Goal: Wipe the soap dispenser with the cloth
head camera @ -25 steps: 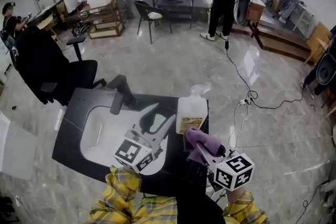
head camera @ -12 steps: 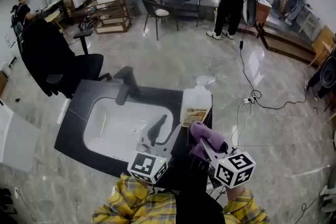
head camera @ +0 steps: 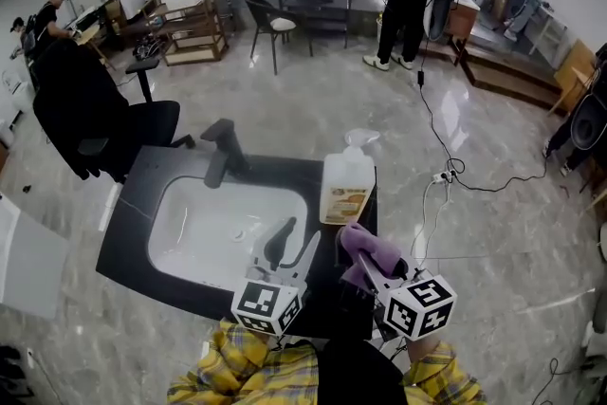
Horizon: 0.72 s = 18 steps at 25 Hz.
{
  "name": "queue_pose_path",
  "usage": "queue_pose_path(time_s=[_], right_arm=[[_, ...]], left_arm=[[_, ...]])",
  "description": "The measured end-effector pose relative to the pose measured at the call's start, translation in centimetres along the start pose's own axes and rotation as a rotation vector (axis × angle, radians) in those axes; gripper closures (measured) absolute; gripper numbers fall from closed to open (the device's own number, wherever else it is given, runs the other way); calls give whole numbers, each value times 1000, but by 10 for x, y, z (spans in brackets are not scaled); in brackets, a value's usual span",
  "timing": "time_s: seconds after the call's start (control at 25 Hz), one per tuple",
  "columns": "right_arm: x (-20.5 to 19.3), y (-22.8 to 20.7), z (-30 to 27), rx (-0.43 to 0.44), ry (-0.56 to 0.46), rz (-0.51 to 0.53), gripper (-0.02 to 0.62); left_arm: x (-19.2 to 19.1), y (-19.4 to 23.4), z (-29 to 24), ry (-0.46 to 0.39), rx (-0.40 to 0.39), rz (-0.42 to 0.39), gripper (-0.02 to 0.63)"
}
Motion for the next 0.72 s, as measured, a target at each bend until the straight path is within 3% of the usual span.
queue_pose_path(time_s=[0.72], right_arm=[[-33, 6, 19, -40, 10, -45, 522]], left_arm=[[-24, -4, 24, 61, -5, 27, 426]])
Point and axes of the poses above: the fingertips, and each gripper's own axes: z backward along the fingers, y to its left, x out of its top, the point moved 3 cm from there along z, backward along the fingers, and after that the axes turned 5 degrees about y, right-handed, at the moved point
